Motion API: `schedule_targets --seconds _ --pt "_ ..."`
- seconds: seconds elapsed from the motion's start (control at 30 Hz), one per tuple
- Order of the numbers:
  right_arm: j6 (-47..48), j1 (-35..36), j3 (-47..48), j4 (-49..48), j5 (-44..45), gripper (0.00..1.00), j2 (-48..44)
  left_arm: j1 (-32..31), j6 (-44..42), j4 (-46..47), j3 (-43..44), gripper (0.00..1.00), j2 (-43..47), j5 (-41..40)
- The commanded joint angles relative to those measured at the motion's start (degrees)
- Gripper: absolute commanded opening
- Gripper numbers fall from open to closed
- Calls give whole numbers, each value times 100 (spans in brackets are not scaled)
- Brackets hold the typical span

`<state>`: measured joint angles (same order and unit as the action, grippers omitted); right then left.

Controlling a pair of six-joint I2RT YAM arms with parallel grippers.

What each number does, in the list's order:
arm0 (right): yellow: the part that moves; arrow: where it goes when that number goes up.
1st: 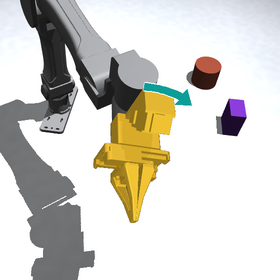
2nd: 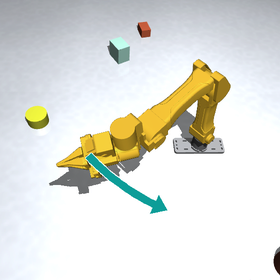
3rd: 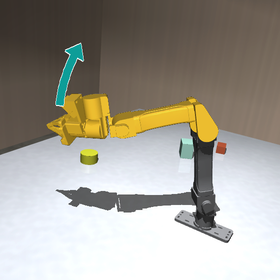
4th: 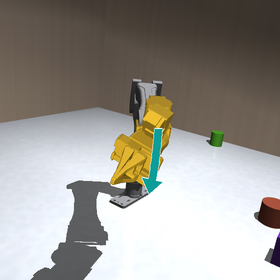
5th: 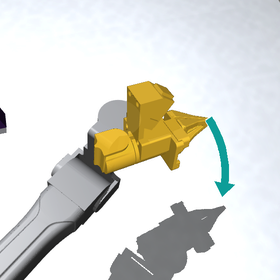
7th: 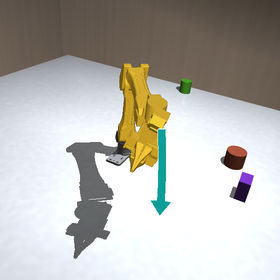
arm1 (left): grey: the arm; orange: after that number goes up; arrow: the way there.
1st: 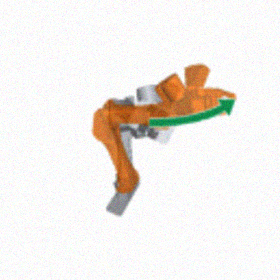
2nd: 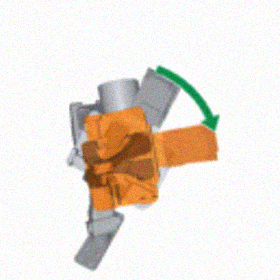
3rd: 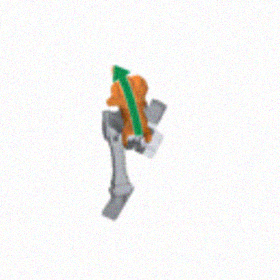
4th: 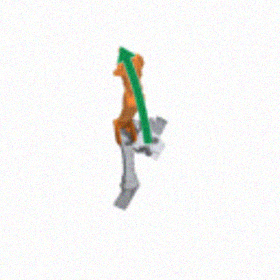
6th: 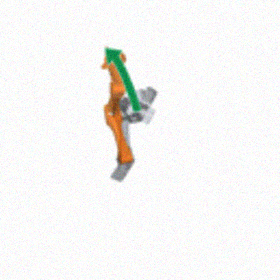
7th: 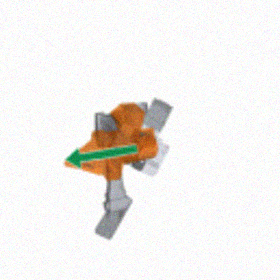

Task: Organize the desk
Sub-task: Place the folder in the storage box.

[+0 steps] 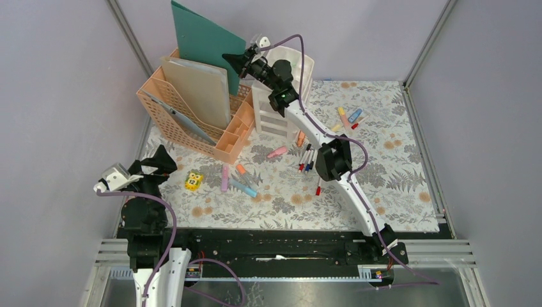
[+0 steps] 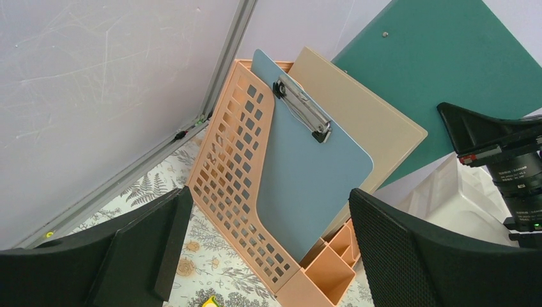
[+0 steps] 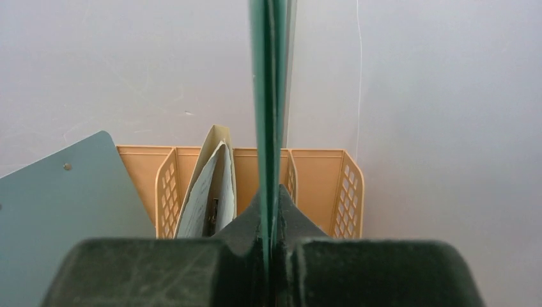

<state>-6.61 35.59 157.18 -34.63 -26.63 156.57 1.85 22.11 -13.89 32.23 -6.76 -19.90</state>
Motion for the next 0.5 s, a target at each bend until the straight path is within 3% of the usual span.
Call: schedule_targets --seconds 0.0,0.23,0.47 --pt "-376 200 -116 -831 -37 0 196 49 21 227 -10 99 -53 84" --pt "-507 298 -399 -636 -340 0 172 55 21 241 -11 99 -49 91" --pt "221 384 -617 -12 -374 0 79 70 19 256 -15 99 -40 110"
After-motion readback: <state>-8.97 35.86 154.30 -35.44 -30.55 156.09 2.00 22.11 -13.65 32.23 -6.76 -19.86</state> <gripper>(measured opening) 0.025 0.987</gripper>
